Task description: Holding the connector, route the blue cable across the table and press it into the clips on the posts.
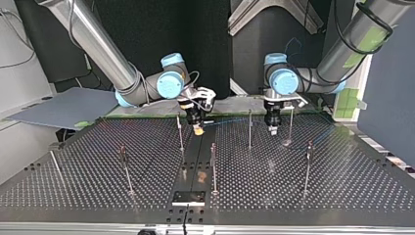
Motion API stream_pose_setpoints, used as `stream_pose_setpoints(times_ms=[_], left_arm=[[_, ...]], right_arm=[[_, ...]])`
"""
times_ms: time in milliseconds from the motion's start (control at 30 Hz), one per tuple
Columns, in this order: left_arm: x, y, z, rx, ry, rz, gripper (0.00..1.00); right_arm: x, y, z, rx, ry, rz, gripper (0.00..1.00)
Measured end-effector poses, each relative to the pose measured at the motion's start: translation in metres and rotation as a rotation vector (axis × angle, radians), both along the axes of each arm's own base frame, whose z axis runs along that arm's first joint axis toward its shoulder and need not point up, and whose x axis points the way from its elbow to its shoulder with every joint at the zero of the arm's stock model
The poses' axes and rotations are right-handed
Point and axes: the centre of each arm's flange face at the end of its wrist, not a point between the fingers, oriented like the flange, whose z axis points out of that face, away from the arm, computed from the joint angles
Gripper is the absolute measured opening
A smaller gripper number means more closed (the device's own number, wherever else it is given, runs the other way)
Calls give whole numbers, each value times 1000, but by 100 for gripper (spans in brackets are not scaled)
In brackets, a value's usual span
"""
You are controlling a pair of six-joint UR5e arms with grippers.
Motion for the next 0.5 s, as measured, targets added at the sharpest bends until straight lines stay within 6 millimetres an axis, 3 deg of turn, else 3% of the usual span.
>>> stream_pose_setpoints(times_ms=[133,167,233,267,500], left_arm=[[-4,-1,-3,9,37,-8,76],[-5,-2,-4,9,43,-12,84],[-6,-3,-4,4,50,-21,89],[-6,-4,-4,1,51,-27,100],[-10,-7,-5,-15,78,-41,100]], right_arm=[[0,0,0,0,0,1,0],[0,0,0,0,0,2,0],[0,0,0,1,0,2,0],[0,0,0,1,0,2,0],[0,0,0,2,0,4,0]])
